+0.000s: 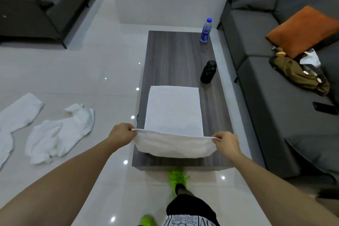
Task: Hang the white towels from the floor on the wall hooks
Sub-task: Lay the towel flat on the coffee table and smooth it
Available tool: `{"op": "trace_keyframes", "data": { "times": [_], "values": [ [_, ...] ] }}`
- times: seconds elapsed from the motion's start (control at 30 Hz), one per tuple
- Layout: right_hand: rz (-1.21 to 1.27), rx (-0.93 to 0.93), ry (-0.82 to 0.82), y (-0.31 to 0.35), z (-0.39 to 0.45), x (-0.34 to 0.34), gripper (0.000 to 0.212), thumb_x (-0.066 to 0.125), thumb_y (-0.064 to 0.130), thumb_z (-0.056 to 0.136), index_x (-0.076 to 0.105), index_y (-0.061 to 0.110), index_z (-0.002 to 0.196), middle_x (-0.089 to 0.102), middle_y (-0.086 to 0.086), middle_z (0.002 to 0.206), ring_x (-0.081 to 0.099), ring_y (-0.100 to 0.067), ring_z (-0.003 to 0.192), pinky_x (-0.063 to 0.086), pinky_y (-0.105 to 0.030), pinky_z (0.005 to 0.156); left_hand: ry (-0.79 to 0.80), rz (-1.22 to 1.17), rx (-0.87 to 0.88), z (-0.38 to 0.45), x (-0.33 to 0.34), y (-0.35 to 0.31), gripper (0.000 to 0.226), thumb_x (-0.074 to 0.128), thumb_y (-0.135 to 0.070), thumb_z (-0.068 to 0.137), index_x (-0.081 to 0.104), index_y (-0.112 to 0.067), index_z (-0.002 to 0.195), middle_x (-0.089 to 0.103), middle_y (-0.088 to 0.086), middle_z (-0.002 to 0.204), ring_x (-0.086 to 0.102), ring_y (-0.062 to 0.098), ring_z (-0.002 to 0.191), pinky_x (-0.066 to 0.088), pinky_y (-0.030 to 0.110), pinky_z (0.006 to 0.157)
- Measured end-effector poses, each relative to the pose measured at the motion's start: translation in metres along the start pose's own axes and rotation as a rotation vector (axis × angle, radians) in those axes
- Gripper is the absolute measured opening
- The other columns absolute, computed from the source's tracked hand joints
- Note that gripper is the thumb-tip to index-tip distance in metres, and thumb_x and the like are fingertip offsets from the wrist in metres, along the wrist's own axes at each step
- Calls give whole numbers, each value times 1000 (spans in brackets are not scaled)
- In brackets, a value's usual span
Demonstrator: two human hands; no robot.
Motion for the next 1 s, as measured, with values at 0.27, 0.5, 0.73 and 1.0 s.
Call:
{"op": "trace_keyframes", "data": {
  "times": [0.27,0.5,0.73,1.0],
  "values": [
    [26,-2,39,29,148,-23,9,68,19,91,77,18,89,72,0,83,62,-17,79,45,-26,68,-49,-3,-64,116,-14,-54,19,52,-29,92,67,-24,82,65,-1,79,60,22,79,45,29,65],
    [31,-22,-50,74,294,-45,18,64,17,91,73,15,106,72,-9,105,64,-28,95,44,-26,76,-212,-40,-104,242,-39,-122,23,49,-31,91,68,-19,92,64,-1,80,60,26,83,41,28,65],
    [16,52,58,72,326,-12,40,62,25,94,59,13,131,64,-13,124,59,-33,112,45,-29,82,-85,-93,-196,275,5,-123,38,55,-30,90,58,-14,124,67,10,109,62,28,94,50,31,75],
    [40,389,387,-7,251,104,46,62,27,95,51,11,137,57,-14,135,57,-31,120,48,-35,99,188,-50,-413,234,116,-49,46,59,-31,93,52,-13,134,60,12,129,57,29,115,45,33,96]
  ]
}}
Point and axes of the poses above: each hand's wrist, its own z-axis towards the middle knuckle, its own x-axis out of the palm, y = z × x, the point moved 1 cm from there along z, towards the middle knuckle
